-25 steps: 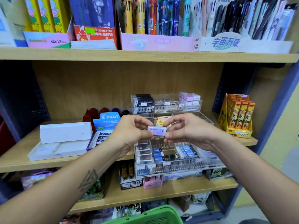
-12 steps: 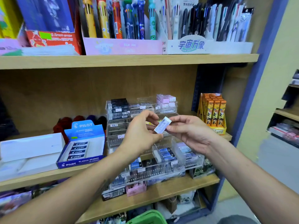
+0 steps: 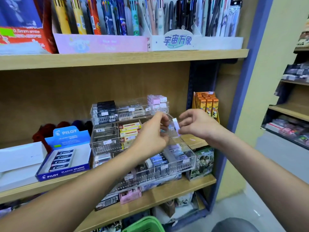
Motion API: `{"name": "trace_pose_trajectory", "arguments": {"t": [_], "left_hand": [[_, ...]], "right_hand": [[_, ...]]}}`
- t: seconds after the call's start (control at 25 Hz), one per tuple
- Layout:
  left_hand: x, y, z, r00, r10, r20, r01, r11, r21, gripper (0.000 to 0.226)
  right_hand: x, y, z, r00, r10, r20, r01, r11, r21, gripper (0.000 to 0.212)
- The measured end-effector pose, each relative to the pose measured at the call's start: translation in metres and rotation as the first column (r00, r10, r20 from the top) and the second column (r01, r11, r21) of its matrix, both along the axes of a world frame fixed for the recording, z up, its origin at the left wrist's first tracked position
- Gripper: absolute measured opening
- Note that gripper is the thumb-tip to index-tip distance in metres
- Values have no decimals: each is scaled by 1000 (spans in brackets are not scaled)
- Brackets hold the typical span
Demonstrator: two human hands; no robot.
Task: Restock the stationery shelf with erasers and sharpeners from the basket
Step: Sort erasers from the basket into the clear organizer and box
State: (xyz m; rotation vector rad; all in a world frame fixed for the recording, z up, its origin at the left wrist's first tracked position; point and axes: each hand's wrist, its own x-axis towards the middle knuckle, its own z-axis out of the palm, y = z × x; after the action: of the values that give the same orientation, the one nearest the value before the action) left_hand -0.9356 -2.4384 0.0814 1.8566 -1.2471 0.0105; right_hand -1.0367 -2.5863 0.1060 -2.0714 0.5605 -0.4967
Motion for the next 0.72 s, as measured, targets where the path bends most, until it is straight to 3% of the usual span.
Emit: {"name": "trace_pose_trajectory", "arguments": {"t": [0.08, 0.16, 0.36, 0.64, 0.72], "left_hand": [[11, 7, -3, 945, 84, 315, -134, 981, 140, 35], [17, 13, -7, 888, 71, 454, -210, 941, 264, 45], [23, 21, -16, 882, 2, 471, -208, 899, 386, 63], [25, 22, -13, 885, -48, 463, -178, 884, 432, 67], [24, 27, -8, 889, -46, 455, -169, 891, 422, 61]], "right_hand": [[-2, -4, 1, 989, 52, -137, -95, 938, -333, 30], [-2, 2, -3, 957, 73, -280, -215, 828, -518, 23], [7, 6, -27, 885, 67, -460, -377, 684, -625, 28], [7, 14, -42, 897, 18, -442, -379, 547, -746, 9], [8, 16, -27, 901, 24, -433, -370, 563, -739, 12]]}}
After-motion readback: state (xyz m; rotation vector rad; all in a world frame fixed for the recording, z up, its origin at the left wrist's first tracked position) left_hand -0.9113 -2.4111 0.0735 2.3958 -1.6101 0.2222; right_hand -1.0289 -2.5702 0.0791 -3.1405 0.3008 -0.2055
